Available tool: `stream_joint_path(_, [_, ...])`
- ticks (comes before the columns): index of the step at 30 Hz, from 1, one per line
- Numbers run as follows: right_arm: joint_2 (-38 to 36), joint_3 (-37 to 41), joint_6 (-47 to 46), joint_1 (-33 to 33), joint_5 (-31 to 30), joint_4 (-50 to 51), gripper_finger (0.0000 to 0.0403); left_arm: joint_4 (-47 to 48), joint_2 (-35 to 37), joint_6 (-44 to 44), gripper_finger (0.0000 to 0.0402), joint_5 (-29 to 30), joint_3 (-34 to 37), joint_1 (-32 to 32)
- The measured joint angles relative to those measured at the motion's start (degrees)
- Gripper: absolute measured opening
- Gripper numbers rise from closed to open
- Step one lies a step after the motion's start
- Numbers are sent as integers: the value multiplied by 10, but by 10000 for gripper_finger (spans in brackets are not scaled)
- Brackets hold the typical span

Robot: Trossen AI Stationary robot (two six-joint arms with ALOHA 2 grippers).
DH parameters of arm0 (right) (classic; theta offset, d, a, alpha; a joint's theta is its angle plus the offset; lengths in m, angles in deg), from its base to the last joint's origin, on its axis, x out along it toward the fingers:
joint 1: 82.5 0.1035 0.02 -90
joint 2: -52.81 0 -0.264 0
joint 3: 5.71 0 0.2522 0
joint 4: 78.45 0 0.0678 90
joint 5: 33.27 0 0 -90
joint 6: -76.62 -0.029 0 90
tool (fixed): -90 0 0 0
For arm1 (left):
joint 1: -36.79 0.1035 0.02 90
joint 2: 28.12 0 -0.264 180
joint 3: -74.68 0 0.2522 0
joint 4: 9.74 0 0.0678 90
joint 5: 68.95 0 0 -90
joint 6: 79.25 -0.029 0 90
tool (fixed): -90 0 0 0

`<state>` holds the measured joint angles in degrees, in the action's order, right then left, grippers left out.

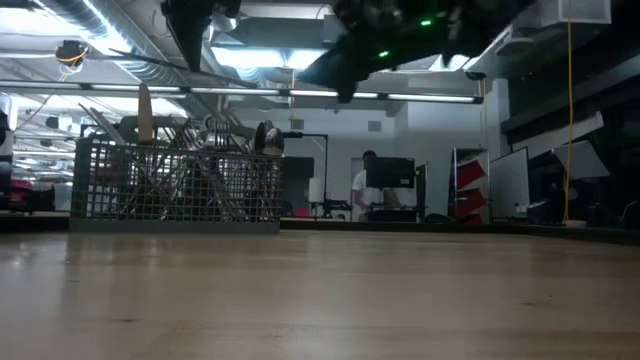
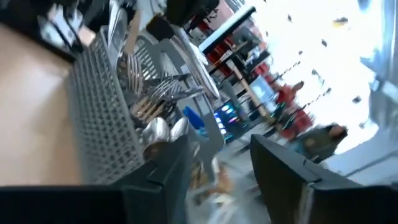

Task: Sort silverware
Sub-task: Put the silver table knife into the silverware rack

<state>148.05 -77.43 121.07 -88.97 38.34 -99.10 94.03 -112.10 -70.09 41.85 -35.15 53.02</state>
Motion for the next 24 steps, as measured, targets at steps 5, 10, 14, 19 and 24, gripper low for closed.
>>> stream_joint_path(5, [88, -94, 115, 0, 0, 0, 179, 0, 0, -3, 43, 0, 0, 0])
stream_joint_path(10, [161, -178, 168, 0, -1, 1, 178, 0, 0, -3, 43, 0, 0, 0])
stream_joint_path(14, [206, -235, 233, 1, -16, 0, 178, 0, 0, -4, 43, 0, 0, 0])
stream_joint_path(19, [235, -275, 250, 0, -50, 0, 177, 0, 0, -4, 43, 0, 0, 0])
stream_joint_path(24, [238, -283, 251, -7, -45, -2, 177, 0, 0, -4, 43, 0, 0, 0])
